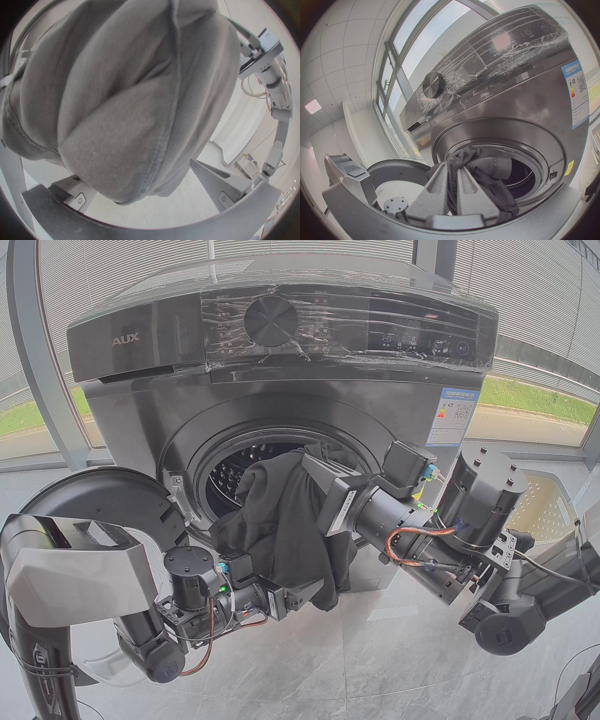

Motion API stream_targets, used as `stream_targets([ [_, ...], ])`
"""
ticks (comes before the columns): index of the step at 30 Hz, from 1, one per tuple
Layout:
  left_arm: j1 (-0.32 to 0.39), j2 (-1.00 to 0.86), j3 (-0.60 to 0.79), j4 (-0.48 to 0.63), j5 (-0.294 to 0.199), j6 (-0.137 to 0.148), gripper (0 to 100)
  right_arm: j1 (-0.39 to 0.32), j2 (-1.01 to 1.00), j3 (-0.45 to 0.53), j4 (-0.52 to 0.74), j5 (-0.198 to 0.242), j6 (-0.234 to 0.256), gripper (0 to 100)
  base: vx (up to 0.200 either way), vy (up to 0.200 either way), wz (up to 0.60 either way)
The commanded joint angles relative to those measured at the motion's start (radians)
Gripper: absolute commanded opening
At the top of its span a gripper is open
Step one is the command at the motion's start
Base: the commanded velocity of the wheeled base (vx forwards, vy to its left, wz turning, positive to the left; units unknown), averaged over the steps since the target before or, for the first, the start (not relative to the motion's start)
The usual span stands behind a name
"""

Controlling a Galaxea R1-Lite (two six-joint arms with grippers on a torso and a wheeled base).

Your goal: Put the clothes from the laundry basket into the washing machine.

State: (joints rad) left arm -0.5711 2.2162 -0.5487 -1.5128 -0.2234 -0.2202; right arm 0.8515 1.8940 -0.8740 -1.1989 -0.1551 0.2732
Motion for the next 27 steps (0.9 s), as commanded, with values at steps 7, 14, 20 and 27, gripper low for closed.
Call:
stream_targets([
  [7,-0.021,-0.089,0.029,0.000,-0.007,-0.001,100,-0.002,0.013,0.001,-0.002,0.000,0.000,0,0.000,0.000,0.00],
  [14,-0.036,-0.073,0.029,0.002,-0.005,0.002,100,-0.002,0.016,0.001,-0.002,0.000,0.000,0,0.000,0.000,0.00],
  [20,-0.046,-0.041,0.020,0.000,-0.001,0.010,0,0.003,0.016,0.001,-0.002,0.000,0.001,0,0.000,0.000,0.00],
  [27,-0.046,-0.044,0.026,0.000,0.001,0.007,0,0.000,0.014,0.013,-0.004,0.000,0.003,0,0.000,0.000,0.00],
])
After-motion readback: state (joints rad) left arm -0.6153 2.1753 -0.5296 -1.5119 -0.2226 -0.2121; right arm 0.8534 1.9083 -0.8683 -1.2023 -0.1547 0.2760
